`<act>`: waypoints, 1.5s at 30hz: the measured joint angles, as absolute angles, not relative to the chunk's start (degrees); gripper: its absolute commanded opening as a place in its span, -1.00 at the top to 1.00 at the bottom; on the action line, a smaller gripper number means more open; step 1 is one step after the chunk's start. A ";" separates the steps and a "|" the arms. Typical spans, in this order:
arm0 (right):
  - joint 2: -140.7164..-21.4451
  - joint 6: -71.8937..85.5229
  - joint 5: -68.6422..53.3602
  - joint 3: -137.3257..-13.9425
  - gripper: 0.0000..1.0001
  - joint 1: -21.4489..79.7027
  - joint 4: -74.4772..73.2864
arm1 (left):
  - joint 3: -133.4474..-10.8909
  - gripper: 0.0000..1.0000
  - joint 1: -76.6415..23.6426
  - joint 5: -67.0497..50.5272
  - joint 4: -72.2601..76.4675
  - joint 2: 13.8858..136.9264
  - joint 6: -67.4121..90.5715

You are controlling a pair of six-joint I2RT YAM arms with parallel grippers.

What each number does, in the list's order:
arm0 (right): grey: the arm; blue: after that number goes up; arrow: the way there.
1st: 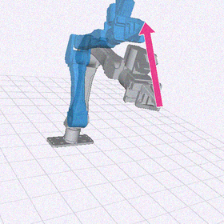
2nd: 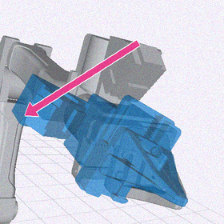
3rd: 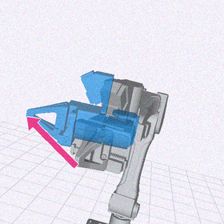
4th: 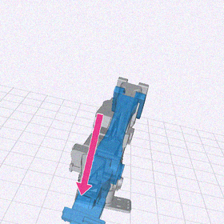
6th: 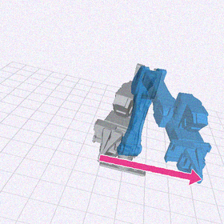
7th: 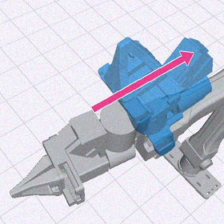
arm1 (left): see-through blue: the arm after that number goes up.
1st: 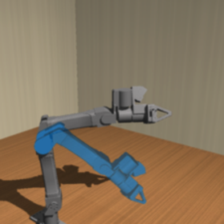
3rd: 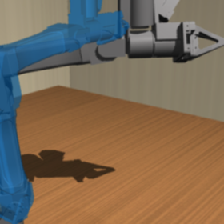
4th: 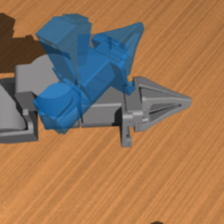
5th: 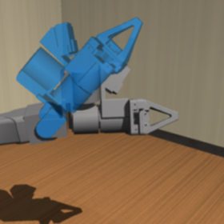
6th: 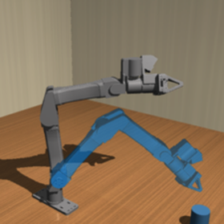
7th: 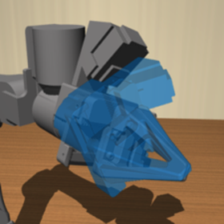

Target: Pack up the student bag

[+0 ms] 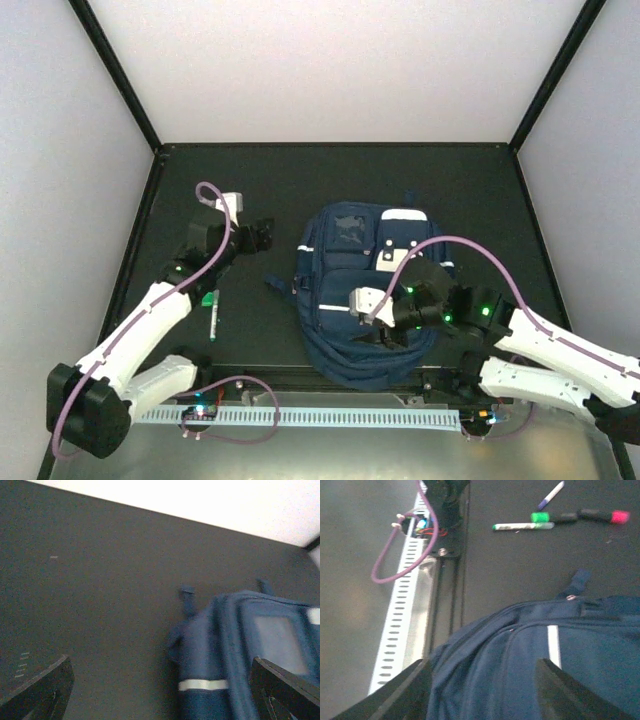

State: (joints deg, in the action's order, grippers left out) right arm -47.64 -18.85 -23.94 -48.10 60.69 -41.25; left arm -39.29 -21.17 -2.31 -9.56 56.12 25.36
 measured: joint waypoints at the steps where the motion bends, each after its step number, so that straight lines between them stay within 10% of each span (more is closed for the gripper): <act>1: -47.86 -18.41 -23.00 -48.53 -0.43 60.69 -40.42 | -39.97 -0.98 -20.53 0.12 -11.14 56.07 24.88; 13: -50.30 -6.31 -7.38 -49.78 -0.38 54.00 -35.44 | -42.39 -0.63 -11.70 -11.38 -20.23 64.62 24.14; 28: -63.09 8.84 -11.00 -55.24 -0.29 53.10 -41.93 | -33.19 -0.49 -26.17 -36.25 -18.76 57.08 25.17; 45: -49.15 20.45 -14.04 -49.08 -0.02 29.78 -49.12 | -38.37 -0.81 -65.65 -12.88 -12.01 57.04 0.01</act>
